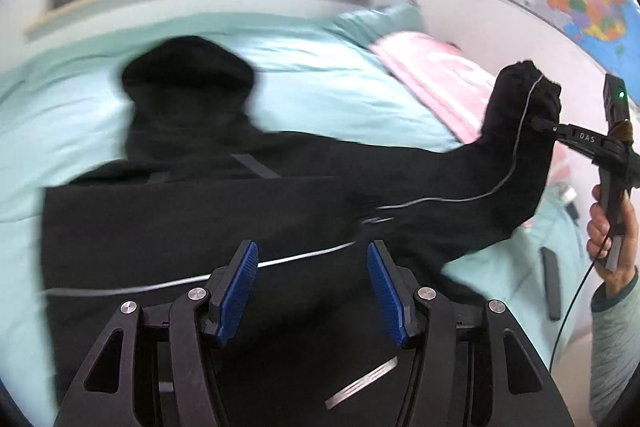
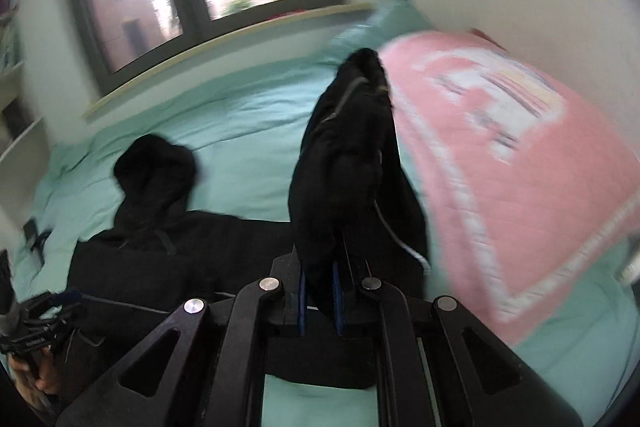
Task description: Fold large clothes
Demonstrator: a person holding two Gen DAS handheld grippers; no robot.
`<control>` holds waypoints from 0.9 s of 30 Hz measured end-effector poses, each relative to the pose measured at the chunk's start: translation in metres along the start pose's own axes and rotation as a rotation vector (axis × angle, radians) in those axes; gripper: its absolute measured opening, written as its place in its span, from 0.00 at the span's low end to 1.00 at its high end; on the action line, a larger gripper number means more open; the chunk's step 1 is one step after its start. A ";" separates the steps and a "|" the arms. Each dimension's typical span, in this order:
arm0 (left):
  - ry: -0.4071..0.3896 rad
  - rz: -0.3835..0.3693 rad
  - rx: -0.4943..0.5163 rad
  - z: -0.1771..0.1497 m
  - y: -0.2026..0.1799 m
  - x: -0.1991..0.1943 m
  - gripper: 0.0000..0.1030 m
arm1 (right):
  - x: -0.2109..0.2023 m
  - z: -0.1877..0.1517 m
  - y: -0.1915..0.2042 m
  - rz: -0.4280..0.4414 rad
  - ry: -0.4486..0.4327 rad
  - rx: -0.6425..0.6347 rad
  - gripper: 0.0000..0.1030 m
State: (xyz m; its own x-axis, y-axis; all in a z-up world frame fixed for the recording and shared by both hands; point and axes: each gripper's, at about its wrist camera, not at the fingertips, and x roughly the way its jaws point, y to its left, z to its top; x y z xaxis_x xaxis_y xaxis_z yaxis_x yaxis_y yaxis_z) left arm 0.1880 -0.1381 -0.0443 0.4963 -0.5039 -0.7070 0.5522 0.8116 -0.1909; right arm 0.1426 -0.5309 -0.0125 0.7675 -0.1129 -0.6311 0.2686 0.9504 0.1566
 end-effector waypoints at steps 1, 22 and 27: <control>-0.013 0.024 -0.007 -0.005 0.013 -0.013 0.57 | 0.002 0.001 0.023 0.014 0.001 -0.030 0.12; -0.052 0.126 -0.329 -0.130 0.171 -0.054 0.56 | 0.120 -0.109 0.374 0.288 0.226 -0.329 0.12; -0.072 0.097 -0.347 -0.133 0.180 -0.056 0.57 | 0.158 -0.144 0.400 0.296 0.283 -0.318 0.21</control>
State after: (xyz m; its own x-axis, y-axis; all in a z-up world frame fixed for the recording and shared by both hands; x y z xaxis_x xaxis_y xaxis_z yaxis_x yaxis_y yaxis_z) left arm 0.1705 0.0757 -0.1301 0.5883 -0.4289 -0.6855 0.2460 0.9025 -0.3536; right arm 0.2872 -0.1269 -0.1591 0.5843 0.2151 -0.7825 -0.1601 0.9758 0.1486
